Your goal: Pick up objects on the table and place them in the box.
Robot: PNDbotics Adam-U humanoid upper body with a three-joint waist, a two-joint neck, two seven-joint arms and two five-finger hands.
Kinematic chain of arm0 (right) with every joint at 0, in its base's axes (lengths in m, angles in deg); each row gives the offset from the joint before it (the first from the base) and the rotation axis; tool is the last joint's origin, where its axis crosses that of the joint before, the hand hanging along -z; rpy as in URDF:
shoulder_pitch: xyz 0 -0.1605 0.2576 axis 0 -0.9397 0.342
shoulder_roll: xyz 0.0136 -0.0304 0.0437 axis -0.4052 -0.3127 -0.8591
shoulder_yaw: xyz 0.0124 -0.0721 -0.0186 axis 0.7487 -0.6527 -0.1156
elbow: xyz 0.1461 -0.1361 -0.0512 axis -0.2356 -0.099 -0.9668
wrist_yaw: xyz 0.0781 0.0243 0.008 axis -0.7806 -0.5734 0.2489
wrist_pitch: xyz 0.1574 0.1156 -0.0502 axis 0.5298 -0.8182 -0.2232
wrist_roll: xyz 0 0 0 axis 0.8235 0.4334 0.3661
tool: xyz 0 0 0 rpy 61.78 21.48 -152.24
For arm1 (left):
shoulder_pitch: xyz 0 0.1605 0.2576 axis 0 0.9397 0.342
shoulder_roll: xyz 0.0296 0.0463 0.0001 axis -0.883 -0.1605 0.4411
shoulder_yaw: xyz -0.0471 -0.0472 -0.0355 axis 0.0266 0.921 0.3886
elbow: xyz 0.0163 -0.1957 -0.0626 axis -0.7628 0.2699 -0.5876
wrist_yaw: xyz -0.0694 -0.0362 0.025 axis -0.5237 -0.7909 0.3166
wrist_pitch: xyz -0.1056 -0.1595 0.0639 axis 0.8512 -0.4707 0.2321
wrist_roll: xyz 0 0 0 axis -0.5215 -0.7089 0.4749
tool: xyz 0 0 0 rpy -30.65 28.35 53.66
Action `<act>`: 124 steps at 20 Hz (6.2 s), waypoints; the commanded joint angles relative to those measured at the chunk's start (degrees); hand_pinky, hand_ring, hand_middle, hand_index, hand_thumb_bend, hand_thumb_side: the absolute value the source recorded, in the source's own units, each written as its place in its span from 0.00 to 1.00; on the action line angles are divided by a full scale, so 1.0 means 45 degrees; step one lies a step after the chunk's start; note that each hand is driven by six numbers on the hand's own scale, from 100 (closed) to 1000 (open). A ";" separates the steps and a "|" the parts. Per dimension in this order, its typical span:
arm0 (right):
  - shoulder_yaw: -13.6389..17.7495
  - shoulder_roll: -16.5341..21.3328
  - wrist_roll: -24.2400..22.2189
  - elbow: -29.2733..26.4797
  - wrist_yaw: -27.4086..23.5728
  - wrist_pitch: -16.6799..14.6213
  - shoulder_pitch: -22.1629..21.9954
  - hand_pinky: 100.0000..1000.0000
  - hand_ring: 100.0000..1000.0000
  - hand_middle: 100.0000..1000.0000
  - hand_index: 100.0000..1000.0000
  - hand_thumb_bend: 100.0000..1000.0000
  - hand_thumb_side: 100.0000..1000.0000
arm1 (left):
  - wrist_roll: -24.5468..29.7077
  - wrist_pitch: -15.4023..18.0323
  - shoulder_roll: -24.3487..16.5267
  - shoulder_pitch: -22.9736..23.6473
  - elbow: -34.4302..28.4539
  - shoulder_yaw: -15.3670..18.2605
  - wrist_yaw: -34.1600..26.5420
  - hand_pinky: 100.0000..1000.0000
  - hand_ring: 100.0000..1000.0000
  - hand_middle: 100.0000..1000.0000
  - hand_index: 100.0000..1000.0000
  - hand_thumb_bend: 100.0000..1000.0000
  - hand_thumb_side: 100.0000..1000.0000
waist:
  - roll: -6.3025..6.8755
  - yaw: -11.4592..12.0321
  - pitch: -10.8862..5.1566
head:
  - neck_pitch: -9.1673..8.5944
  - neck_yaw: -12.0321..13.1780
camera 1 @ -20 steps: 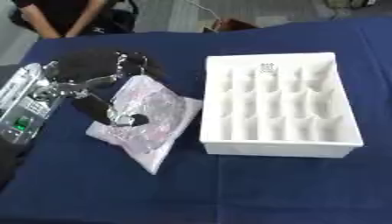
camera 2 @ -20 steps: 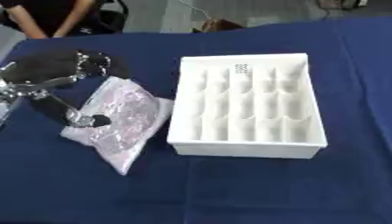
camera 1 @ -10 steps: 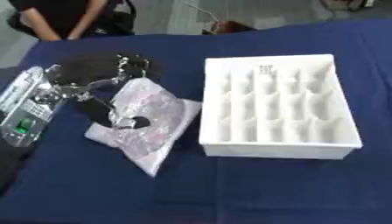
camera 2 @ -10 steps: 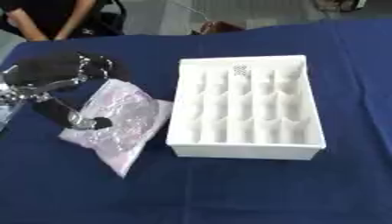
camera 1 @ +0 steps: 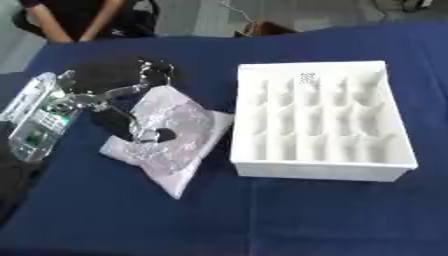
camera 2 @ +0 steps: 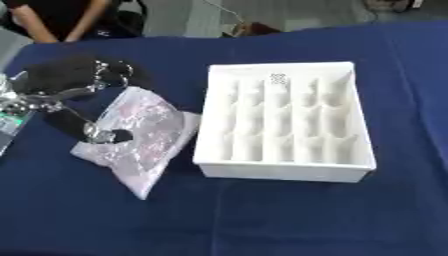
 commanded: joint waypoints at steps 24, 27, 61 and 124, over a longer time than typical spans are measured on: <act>-0.0052 -0.0048 -0.0066 -0.0205 -0.0132 -0.0103 0.0254 0.45 0.61 0.75 0.95 0.00 0.73 | -0.0882 0.0418 0.0948 -0.0425 0.2932 -0.0248 0.3646 0.79 0.87 0.82 0.90 0.42 0.86 | -0.0224 -0.0114 0.0087 | -0.0005 0.0226; -0.0063 -0.0068 -0.0075 -0.0205 -0.0140 -0.0108 0.0258 0.45 0.61 0.75 0.95 0.00 0.73 | -0.1005 0.0380 0.1041 -0.0449 0.3020 -0.0208 0.3781 0.79 0.87 0.82 0.90 0.41 0.85 | -0.0243 -0.0117 0.0108 | -0.0005 0.0257; -0.0088 -0.0182 -0.0085 -0.0205 -0.0165 -0.0170 0.0392 0.45 0.61 0.75 0.95 0.00 0.72 | -0.1298 0.0755 0.1510 -0.0849 0.4607 -0.0486 0.6491 0.82 0.83 0.79 0.86 0.46 0.83 | -0.0377 -0.0252 0.0290 | -0.0005 0.0418; -0.0060 -0.0036 -0.0063 -0.0205 -0.0091 -0.0085 0.0255 0.45 0.61 0.75 0.95 0.00 0.71 | -0.2740 0.0109 -0.1125 -0.1536 0.1912 0.0046 -0.0670 0.00 0.00 0.00 0.00 0.05 0.15 | -0.0184 -0.0268 0.0035 | -0.0005 0.0332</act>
